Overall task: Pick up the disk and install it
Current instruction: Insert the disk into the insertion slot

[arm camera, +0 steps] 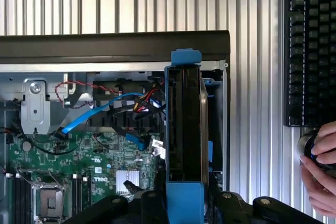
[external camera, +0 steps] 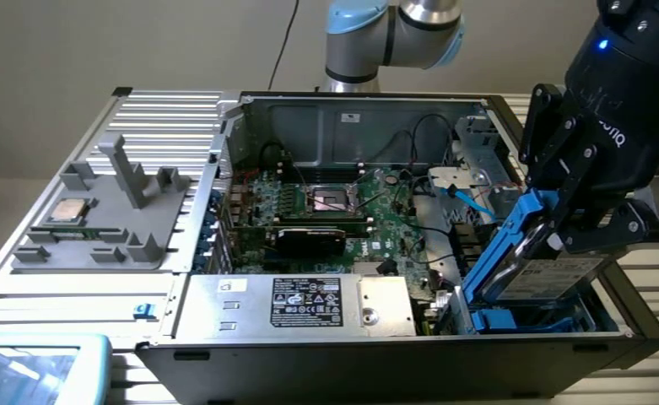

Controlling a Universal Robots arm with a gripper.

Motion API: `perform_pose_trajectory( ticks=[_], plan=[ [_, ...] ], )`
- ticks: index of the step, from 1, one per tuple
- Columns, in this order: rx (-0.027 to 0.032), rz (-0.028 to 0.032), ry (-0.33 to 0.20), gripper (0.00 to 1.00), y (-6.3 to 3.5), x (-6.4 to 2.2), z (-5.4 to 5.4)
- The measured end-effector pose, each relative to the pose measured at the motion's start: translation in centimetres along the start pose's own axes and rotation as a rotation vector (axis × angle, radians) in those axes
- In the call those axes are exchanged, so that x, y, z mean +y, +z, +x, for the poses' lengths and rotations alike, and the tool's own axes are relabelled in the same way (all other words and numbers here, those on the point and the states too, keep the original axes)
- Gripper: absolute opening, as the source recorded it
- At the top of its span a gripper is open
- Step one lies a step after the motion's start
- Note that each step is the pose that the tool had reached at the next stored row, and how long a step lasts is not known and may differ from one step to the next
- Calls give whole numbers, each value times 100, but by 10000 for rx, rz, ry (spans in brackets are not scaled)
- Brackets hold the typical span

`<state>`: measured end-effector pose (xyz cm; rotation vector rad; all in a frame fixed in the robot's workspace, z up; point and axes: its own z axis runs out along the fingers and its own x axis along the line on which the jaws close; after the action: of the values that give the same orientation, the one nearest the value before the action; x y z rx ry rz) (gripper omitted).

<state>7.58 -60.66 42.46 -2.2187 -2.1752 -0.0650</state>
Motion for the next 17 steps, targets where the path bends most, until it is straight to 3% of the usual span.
perform_pose_trajectory(
  ticks=[17],
  plan=[
    [0,0,1,37,304,-2,-16]
  ],
)
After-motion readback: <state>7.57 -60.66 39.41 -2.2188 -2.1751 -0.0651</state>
